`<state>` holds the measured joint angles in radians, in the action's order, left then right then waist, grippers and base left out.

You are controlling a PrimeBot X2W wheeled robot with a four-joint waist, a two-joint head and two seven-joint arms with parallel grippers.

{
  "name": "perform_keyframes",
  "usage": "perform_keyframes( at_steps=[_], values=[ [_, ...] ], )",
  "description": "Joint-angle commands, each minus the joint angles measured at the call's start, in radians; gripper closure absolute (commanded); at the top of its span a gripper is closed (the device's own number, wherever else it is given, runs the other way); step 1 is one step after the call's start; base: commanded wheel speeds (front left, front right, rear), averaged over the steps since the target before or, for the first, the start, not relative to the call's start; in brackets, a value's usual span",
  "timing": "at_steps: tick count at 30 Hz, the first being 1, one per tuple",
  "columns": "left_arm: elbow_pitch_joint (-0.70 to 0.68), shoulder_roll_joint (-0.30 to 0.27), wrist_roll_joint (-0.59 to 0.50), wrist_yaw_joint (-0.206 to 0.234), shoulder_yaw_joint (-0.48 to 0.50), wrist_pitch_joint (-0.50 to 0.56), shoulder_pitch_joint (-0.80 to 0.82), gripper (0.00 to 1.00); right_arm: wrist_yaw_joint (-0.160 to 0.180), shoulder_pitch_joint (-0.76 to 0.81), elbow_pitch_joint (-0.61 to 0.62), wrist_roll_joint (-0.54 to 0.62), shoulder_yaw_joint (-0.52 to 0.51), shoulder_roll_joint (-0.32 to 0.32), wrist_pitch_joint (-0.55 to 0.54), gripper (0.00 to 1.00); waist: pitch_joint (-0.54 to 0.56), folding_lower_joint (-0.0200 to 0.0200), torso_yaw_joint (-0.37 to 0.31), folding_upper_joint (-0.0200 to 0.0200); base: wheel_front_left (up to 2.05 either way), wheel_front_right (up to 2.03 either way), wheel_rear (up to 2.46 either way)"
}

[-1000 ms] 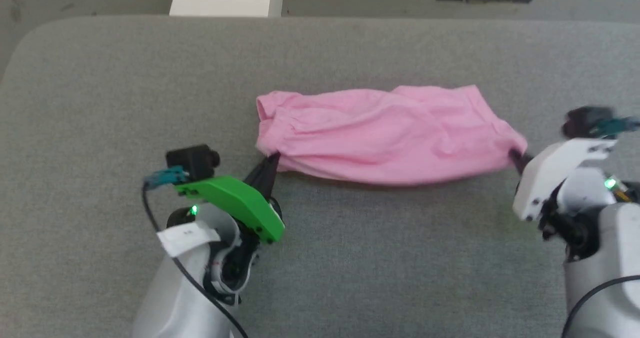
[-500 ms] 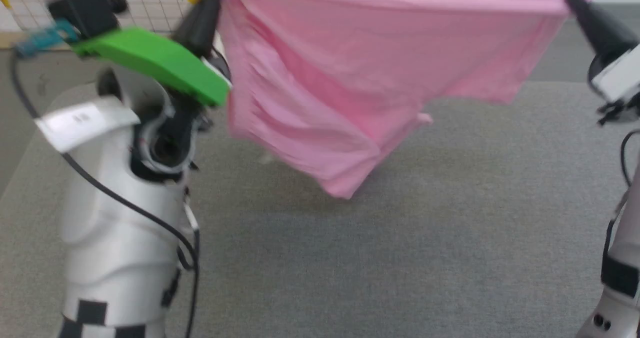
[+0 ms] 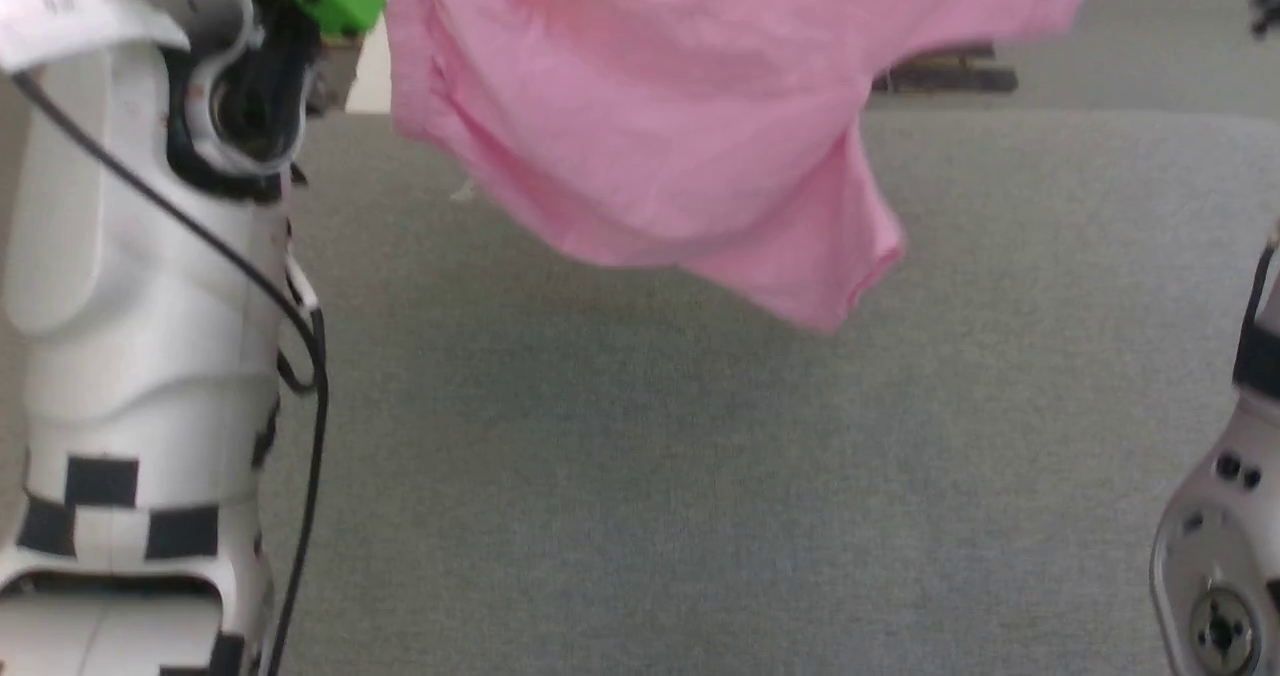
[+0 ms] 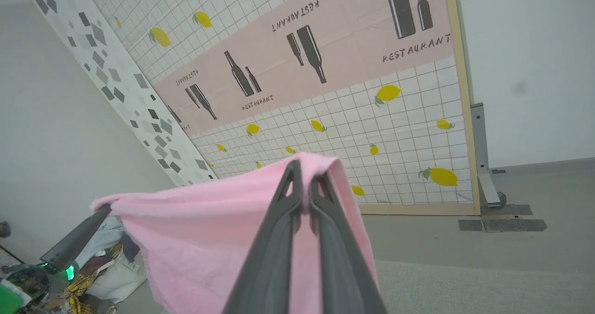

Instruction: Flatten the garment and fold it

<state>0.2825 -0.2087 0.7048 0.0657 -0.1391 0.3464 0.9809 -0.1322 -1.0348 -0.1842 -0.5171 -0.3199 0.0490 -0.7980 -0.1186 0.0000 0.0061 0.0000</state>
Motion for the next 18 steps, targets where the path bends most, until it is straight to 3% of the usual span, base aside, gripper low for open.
perform_keyframes(
  at_steps=[1,11,15,18],
  values=[
    [0.019,-0.009,-0.014,0.011,0.003,-0.002,0.046,1.0,0.002,-0.051,-0.022,0.024,0.006,0.001,0.018,1.0,-0.108,0.0,-0.007,0.0,0.0,0.0,0.0],
    [0.172,-0.028,-0.105,0.044,0.0,-0.121,0.303,1.0,0.002,-0.369,-0.237,0.116,0.047,0.001,0.2,1.0,-0.295,0.0,-0.064,0.0,0.0,0.0,0.0],
    [0.211,-0.014,-0.11,0.031,0.008,-0.207,0.357,1.0,0.002,-0.437,-0.302,0.124,0.036,0.001,0.262,1.0,-0.33,0.0,-0.071,0.0,0.0,0.0,0.0],
    [0.239,0.007,-0.092,-0.007,0.011,-0.268,0.345,1.0,0.002,-0.437,-0.322,0.097,0.047,0.001,0.289,1.0,-0.338,0.0,-0.069,0.0,0.0,0.0,0.0]
  ],
)
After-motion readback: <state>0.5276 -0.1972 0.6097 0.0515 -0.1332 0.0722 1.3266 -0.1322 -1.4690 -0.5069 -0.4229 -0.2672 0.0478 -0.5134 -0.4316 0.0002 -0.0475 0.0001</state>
